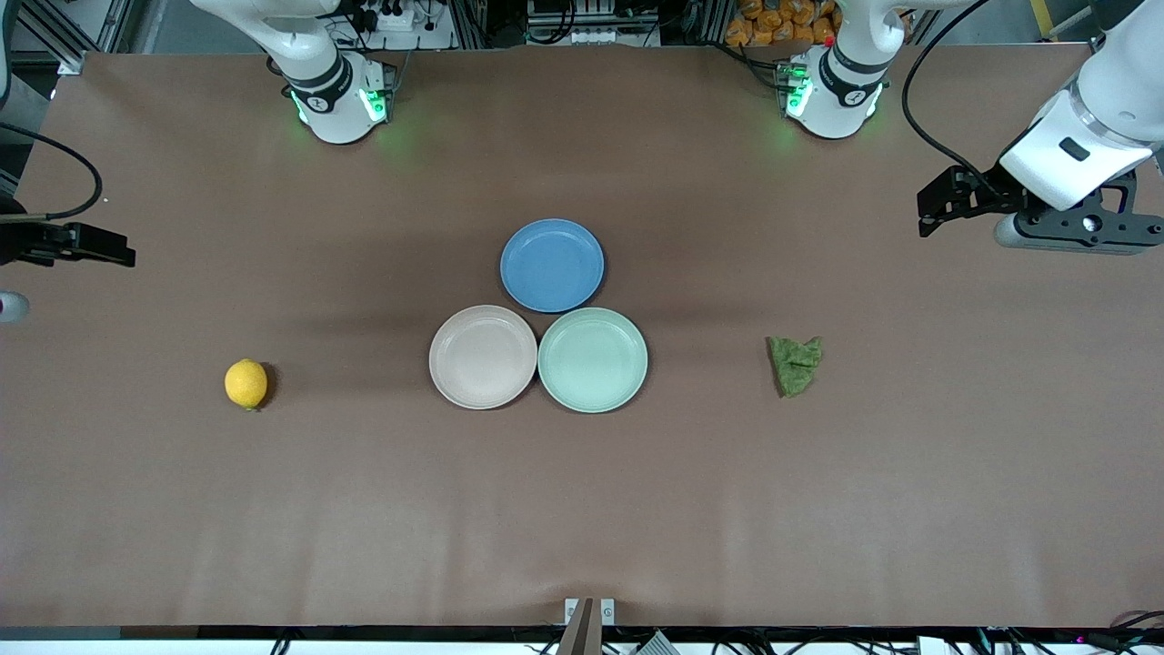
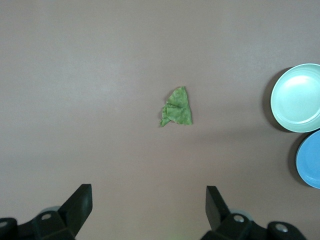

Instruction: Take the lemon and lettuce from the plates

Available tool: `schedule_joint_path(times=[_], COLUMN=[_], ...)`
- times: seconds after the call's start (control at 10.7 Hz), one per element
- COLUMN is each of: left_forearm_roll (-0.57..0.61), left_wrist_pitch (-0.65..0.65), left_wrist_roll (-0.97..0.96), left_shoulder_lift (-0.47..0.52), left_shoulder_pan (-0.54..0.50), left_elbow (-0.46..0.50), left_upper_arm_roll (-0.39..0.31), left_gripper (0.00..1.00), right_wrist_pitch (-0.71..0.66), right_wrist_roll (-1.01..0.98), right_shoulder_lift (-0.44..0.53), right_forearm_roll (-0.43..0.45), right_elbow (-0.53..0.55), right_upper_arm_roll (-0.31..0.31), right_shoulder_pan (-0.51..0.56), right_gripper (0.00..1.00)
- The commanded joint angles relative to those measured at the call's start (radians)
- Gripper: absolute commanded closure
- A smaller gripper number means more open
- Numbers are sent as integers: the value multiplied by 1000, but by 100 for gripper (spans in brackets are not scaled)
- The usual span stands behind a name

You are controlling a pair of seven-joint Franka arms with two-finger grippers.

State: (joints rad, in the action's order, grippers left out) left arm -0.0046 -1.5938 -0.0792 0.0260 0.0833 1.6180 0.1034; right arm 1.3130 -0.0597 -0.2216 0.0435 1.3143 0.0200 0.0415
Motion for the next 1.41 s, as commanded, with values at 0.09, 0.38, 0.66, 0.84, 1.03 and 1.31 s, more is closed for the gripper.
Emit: schedule_joint_path(times=[0.09,0.38,0.66,0.84,1.03,1.31], left_forearm_roll=[-14,-9,-9,-2,-2,-2], left_wrist_pitch=[21,8,-11,-11,-11,-11], left_wrist_roll=[26,26,26,26,24,24], left_shoulder_lift=[2,0,-1,-1,-1,-1], left_shoulder_pan=[-10,-11,-13,-13,-13,-13], left_elbow=[-18,-20,-20,-20,-20,-20], left_upper_arm_roll=[1,-1,-7,-7,-4,-4], left_gripper=[0,0,0,0,0,0], right_wrist_pitch=[101,103,120,135,144,141], right_wrist_roll=[20,18,18,18,18,18], right_shoulder_lift=[125,139,156,165,180,202], right_forearm_roll=[-8,-11,-11,-11,-11,-13], right_elbow=[190,206,214,229,250,249], right_upper_arm_roll=[67,66,63,63,63,60], right_shoulder_pan=[-66,-61,-67,-69,-71,-95], right_gripper=[0,0,0,0,0,0])
